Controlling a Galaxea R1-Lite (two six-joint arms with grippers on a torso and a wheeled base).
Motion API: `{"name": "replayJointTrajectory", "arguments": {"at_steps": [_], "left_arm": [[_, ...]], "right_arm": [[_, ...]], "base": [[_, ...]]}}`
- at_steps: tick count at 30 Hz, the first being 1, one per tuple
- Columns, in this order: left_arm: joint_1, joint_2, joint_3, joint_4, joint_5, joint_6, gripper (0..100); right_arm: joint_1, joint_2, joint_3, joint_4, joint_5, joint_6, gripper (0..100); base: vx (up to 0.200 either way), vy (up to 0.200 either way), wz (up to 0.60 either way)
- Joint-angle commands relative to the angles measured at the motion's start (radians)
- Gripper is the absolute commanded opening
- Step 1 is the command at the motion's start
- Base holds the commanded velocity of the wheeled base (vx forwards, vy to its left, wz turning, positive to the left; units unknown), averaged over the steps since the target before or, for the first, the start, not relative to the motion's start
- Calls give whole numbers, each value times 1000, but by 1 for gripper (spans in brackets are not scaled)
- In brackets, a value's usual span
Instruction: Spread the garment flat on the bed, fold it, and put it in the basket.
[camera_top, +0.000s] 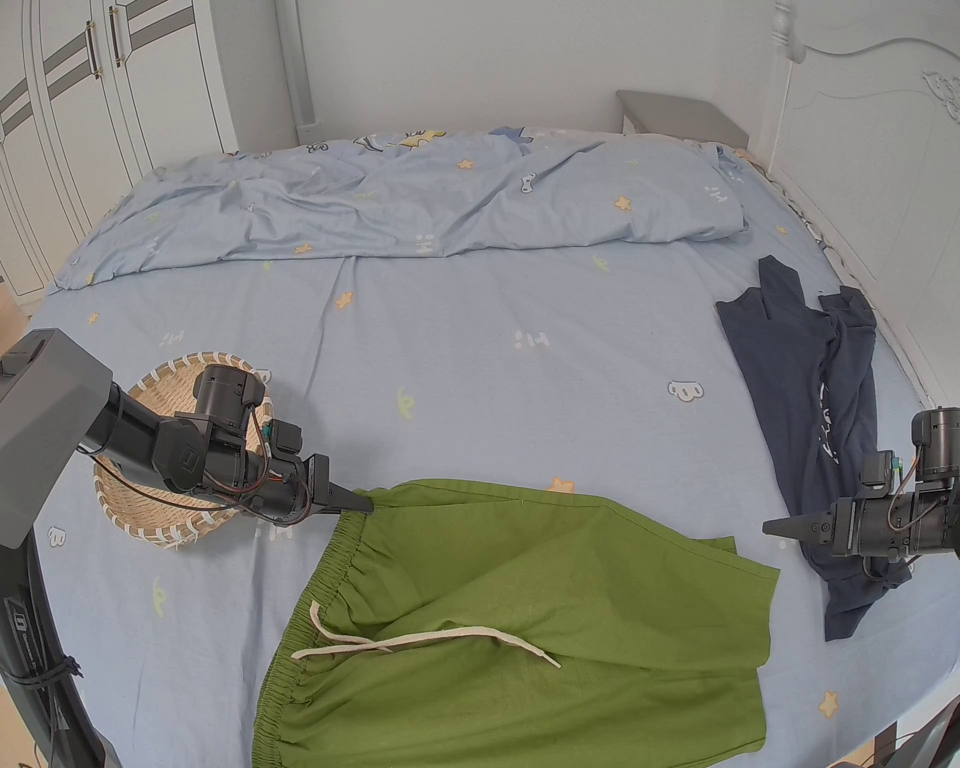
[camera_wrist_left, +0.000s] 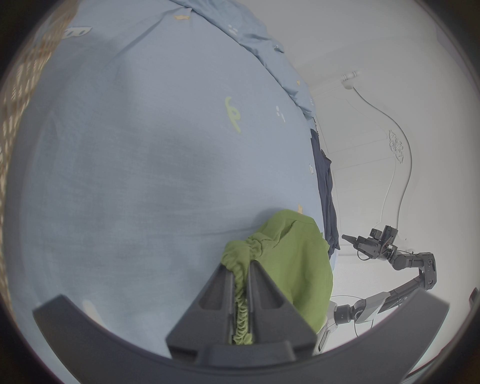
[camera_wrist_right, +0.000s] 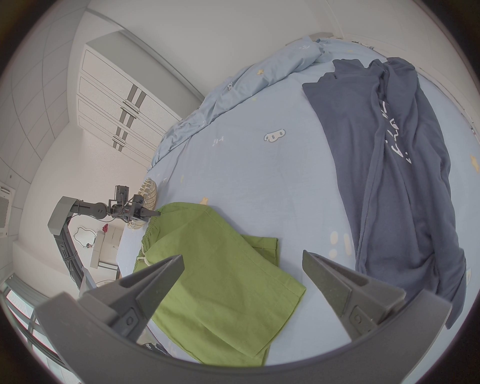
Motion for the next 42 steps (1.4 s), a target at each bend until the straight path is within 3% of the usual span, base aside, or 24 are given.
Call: {"name": "replayJointTrajectory", "arguments": {"at_steps": [1,8,15,40,41,42], "left_arm": [[2,-7,4,0,0,-1,0],[13,-56,15,-2,0,3,0],[11,-73,22,-5,0,3,0],[3,-73,30,-6,0,4,0],[3,-73,30,-6,0,4,0],[3,-73,30,-6,0,4,0]], "right_arm": [[-2,4,4,1,0,1,100],[-20,90,56,-14,3,-5,100],[-14,203,109,-154,2,-1,100],[29,306,165,-359,-21,-1,100],[29,308,168,-370,-21,1,0],[31,308,171,-376,-21,1,0]], "base": [[0,0,0],[0,0,0],[0,0,0],[0,0,0],[0,0,0],[0,0,0]]}}
